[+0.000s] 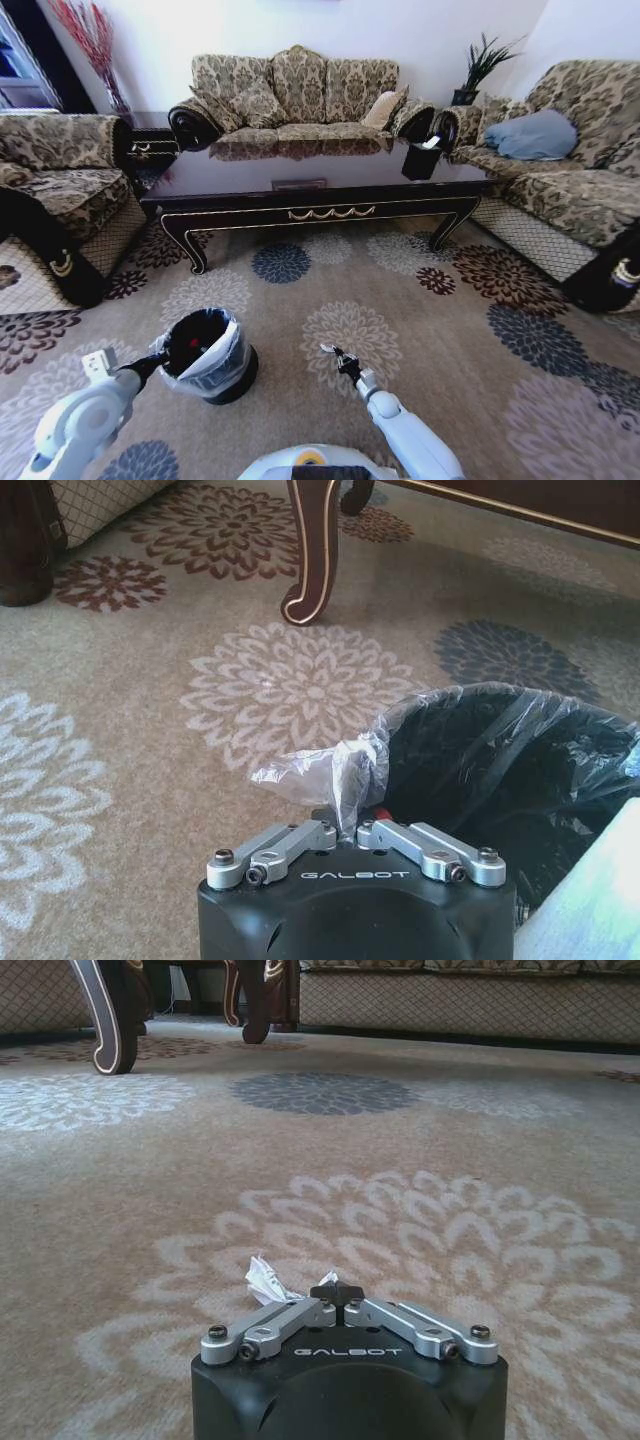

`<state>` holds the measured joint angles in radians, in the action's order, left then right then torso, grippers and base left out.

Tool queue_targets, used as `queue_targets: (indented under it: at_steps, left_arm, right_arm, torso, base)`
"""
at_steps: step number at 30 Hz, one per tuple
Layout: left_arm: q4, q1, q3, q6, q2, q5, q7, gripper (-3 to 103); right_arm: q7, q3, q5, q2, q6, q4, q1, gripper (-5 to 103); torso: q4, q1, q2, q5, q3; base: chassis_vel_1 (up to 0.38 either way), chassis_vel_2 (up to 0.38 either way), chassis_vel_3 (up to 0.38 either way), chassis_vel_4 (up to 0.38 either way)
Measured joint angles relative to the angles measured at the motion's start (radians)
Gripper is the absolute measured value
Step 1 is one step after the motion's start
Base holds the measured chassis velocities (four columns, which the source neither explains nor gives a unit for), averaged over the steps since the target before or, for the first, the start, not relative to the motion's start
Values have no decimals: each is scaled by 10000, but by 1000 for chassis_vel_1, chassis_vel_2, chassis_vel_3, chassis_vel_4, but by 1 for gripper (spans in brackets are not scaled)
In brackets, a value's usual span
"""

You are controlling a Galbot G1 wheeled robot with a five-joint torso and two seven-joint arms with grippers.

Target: Move to the front of the table and pick up the trash from the floor, then place it into the trash bin.

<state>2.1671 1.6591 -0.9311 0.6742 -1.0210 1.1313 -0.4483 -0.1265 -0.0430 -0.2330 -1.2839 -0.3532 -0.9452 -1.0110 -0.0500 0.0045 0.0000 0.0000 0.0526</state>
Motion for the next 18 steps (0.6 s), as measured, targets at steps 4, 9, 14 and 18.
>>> queue_targets:
  at_steps: [4,9,14,18]
  left_arm:
    - [1,-72,87,0,0,-41,-16,4]
    - [65,-272,360,18,63,-97,-74,4]
    - [84,-891,1196,126,290,-331,-279,4]
    - [93,-1541,2042,218,461,-423,-545,4]
  right_arm:
    - [11,-41,-17,121,12,-340,-157,0]
    - [106,-217,-121,404,133,-1157,-471,0]
    - [384,-668,-578,1351,453,-3264,-1292,0]
    - [605,-1114,-897,2334,622,-4870,-2089,0]
  torso:
    - [1,0,0,1,0]
    - [1,0,0,2,0]
    - [2,0,0,3,0]
    - [-6,-1,0,2,1]
  base:
    - [0,0,0,0]
    - [0,0,0,0]
    - [0,0,0,0]
    - [0,0,0,0]
